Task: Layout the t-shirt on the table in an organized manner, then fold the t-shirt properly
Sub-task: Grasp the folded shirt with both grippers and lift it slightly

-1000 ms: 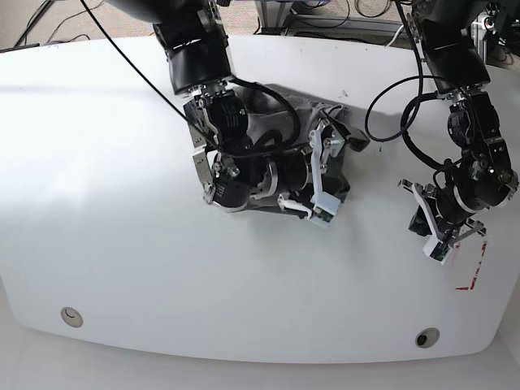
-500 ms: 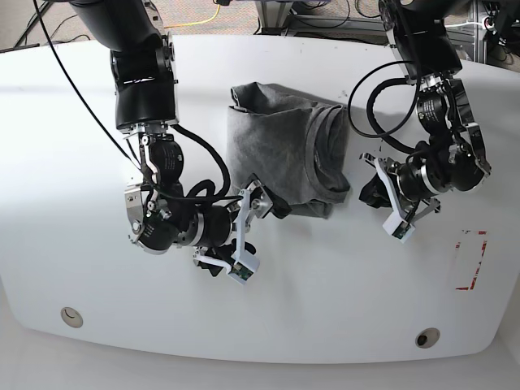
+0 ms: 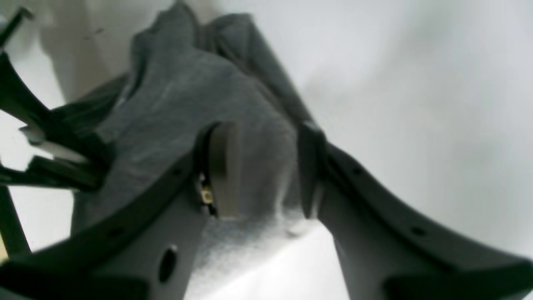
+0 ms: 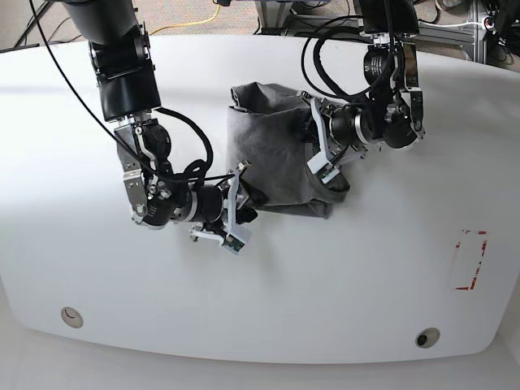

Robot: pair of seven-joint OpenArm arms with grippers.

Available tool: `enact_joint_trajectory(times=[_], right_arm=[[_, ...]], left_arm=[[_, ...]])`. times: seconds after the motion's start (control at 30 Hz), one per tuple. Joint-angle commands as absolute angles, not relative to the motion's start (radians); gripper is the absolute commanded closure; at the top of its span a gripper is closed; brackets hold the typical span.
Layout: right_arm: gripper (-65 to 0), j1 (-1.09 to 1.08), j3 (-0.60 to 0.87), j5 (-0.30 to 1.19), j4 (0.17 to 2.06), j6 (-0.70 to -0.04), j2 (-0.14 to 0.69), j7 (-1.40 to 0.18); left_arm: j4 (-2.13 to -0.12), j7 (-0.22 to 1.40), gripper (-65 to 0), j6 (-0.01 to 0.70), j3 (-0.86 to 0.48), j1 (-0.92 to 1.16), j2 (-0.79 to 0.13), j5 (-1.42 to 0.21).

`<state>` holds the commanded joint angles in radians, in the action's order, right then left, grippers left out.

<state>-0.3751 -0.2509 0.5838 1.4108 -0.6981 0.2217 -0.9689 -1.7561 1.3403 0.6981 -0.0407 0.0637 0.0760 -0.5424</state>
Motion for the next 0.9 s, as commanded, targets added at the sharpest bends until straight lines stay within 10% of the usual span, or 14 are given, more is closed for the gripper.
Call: enact_joint_trajectory(times=[0.47,0.9], right_arm=[[-18.9,-0.248,-0.282,0.486,1.325,-0.698,0.243,-0.777],[-18.7,-0.045,-0.203,0.489,1.681,-0.698,0.263,-0.892]], left_arm=[[-1.609,1.219,-6.3,0.698,-0.004,0.030,-0.111,-0.486],[-1.405,0.993,-6.3,0.698,0.171,-0.062,-0.239,-0.481]])
